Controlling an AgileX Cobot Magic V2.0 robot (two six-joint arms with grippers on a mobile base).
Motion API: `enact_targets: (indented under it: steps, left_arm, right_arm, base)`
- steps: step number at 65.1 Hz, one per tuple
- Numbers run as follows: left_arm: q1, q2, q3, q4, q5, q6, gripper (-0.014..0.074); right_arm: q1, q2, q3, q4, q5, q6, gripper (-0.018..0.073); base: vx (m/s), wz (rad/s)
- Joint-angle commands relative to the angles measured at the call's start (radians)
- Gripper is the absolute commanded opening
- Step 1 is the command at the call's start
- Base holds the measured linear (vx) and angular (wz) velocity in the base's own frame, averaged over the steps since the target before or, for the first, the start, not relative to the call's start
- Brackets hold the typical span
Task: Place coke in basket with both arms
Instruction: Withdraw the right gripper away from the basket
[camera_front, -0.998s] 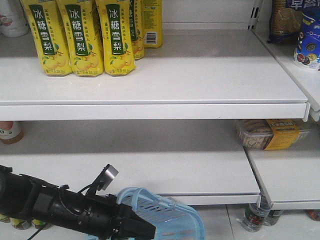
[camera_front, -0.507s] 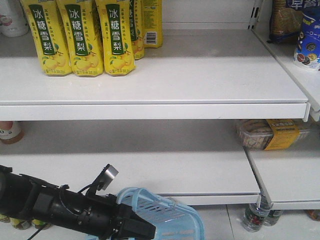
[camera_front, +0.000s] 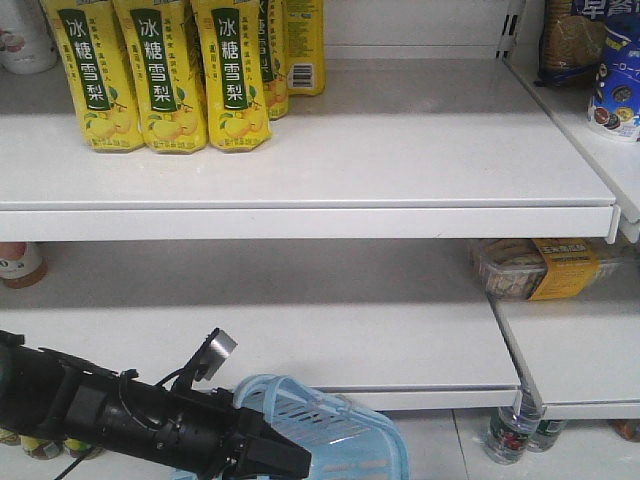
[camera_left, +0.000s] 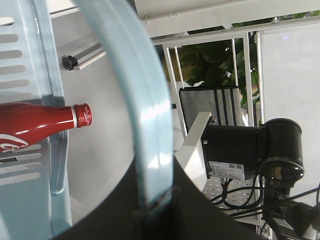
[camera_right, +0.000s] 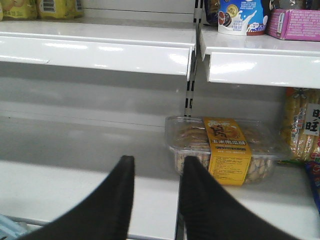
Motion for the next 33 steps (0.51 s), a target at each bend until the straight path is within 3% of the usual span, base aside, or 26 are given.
enact_targets:
  steps: [1,33]
  left_arm:
    - [-0.001,-0.049,-0.019,-0.112,0.149,0.008,-0.0006]
    - [-0.001,-0.049,-0.019,-0.112,0.149,0.008,-0.0006]
  right_arm:
    - [-0.003,0.012,-0.029,-0.021,-0.064,-0.004,-0.0013]
    - [-0.003,0.012,-0.029,-0.020,-0.066,-0.003,-0.0009]
  base:
    - [0.00,0.00]
    - [0.00,0.00]
